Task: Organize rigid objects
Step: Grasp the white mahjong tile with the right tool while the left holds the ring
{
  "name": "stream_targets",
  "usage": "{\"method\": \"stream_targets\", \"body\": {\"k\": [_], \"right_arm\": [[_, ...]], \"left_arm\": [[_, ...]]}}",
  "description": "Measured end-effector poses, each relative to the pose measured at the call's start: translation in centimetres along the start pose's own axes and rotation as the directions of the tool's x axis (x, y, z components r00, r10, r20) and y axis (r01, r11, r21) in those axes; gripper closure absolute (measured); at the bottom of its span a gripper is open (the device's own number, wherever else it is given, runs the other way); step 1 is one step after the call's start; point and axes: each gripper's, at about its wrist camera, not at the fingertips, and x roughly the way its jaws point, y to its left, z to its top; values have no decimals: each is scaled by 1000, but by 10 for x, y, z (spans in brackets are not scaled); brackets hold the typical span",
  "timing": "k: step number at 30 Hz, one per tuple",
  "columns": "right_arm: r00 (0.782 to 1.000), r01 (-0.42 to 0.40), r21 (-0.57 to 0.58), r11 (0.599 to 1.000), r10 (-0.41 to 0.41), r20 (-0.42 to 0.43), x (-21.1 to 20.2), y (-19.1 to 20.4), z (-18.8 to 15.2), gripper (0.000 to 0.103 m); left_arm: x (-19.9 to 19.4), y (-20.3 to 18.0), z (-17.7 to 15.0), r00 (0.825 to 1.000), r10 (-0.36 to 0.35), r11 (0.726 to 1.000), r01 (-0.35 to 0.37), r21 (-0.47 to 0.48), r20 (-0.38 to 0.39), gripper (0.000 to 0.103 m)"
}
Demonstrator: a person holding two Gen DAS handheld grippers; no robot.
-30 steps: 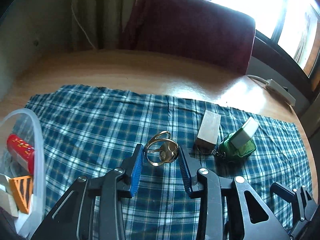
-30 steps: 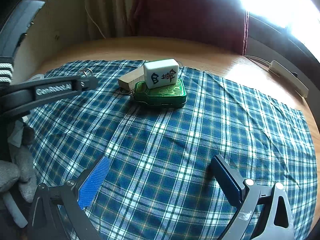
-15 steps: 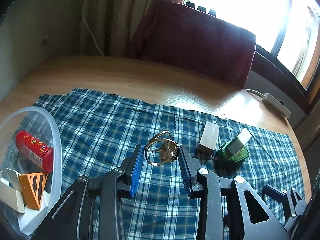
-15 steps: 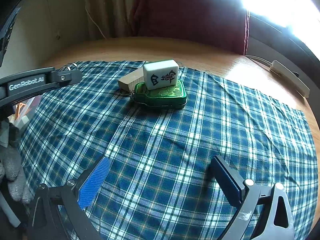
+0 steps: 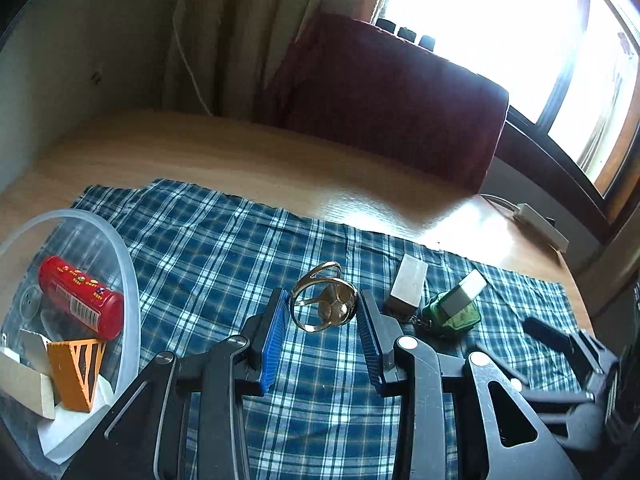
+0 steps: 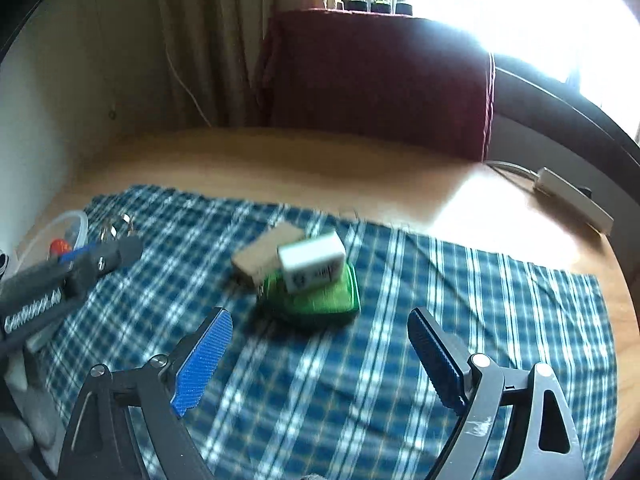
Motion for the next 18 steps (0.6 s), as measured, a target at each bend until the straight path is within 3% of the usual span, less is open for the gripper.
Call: {"method": "stream_targets", "body": {"k": [11, 16, 18], "right_arm": [[999, 29, 18, 999, -29, -14, 49, -13, 32, 35], [1000, 22, 17, 1000, -21, -23, 57, -15, 36, 58], [1000, 21, 20, 1000, -21, -22, 54, -14, 33, 61]], "left_arm": [[1, -7, 0, 1000, -13, 1000, 13, 1, -12, 67], [0, -7, 1, 1000, -18, 1000, 18, -3, -6, 67], [-1, -7, 1, 1000, -21, 1000, 21, -2, -5, 67]]}}
